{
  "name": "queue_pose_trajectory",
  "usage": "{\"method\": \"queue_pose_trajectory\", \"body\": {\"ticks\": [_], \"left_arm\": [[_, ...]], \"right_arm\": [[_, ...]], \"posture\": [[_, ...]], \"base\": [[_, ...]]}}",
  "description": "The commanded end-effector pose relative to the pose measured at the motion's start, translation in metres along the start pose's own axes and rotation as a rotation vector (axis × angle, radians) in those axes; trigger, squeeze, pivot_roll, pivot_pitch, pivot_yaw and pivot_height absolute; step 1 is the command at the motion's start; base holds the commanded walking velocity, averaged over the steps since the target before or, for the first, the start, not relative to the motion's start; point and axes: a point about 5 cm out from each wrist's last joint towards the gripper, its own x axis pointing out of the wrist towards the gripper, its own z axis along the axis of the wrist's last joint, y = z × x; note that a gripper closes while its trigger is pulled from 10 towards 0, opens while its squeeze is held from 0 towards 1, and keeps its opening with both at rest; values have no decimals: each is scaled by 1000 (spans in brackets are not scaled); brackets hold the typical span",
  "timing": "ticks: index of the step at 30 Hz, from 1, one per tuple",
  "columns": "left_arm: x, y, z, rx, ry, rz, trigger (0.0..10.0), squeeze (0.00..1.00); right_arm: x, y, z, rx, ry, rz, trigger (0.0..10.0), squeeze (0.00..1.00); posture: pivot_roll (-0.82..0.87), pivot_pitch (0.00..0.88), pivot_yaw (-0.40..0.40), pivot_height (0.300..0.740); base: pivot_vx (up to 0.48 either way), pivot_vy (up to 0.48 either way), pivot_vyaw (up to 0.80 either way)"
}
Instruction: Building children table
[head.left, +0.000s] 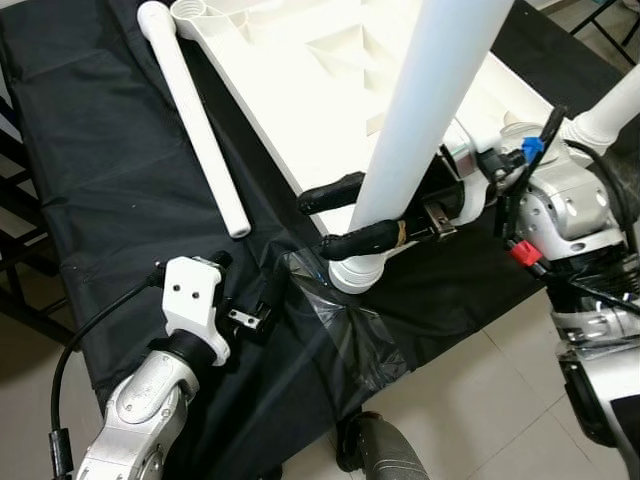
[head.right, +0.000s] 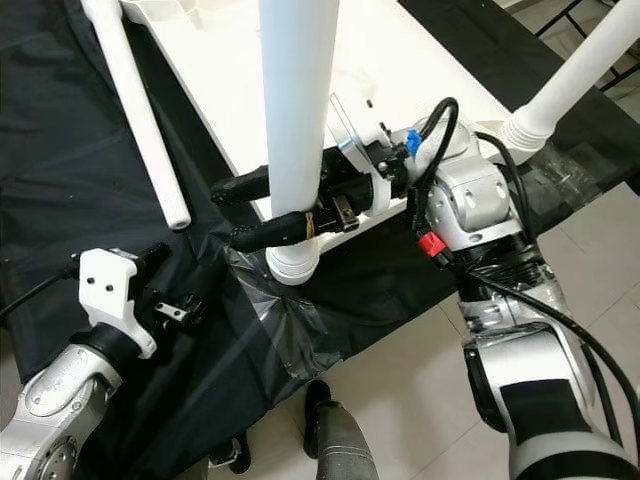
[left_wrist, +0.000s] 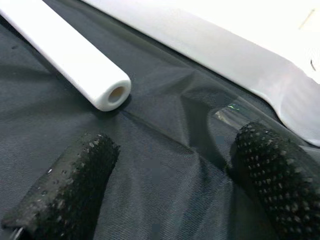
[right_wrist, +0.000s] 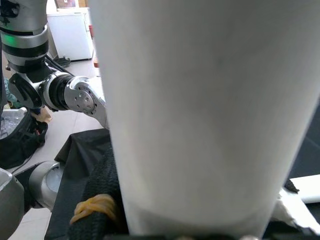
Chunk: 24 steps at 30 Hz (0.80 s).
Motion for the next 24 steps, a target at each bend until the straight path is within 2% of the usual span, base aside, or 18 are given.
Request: {"method": "queue_pose_trajectory", "body": {"ticks": [1, 10, 17, 24], "left_arm": [[-5, -3, -3, -1, 22, -6, 10000, 0], [-5, -3, -2, -4, 21, -6, 10000, 0], [-4, -3, -3, -3, 21, -7, 10000, 0], [-3, -3, -3, -4, 19, -5, 10000, 0]], "right_arm": [[1, 1, -7, 27, 33, 17, 10000, 0], [-1, -1, -9, 43, 53, 0, 10000, 0], [-2, -4, -13, 44, 73, -100, 10000, 0], [2, 0, -23, 73, 93, -224, 10000, 0]], "posture": [[12, 425, -43, 740], [5, 428, -43, 740], [-2, 430, -44, 740], [-9, 430, -41, 740]], "base": [[0, 0, 0], [0, 0, 0], [0, 0, 0], [0, 0, 0]]}}
